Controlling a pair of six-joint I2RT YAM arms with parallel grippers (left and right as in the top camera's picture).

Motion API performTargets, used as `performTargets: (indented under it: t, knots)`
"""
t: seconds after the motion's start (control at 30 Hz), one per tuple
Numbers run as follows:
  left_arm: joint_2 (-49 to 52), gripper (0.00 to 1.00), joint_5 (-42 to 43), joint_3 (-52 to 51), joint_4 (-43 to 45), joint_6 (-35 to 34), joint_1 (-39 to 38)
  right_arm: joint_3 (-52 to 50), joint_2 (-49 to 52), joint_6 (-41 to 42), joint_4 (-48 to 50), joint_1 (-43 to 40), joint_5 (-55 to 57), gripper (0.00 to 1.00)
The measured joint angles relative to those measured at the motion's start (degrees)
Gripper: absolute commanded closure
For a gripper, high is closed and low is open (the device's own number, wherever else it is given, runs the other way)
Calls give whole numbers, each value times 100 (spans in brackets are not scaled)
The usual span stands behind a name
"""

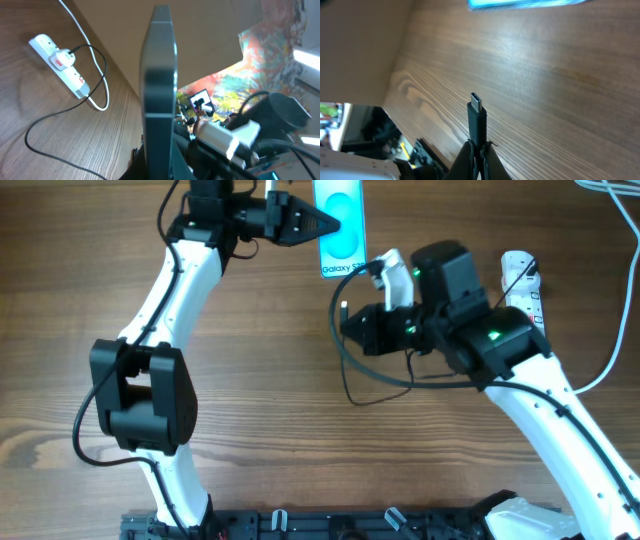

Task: Plug charger to phone and switch on socket
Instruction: 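Raise the phone upright with the left gripper and bring the plug beneath it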

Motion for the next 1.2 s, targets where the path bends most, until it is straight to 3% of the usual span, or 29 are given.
performTargets:
  t: [0.13, 0.53, 1.2]
  knots:
    - [0, 96, 28, 0, 0, -407, 149, 0, 0, -4, 81, -127, -258, 96]
    - [0, 96, 28, 0, -46, -691, 92, 0, 658, 94, 684, -446, -1241, 96]
    - [0, 96, 31, 0, -46, -533, 72, 0, 817, -66, 651, -533, -1550, 95]
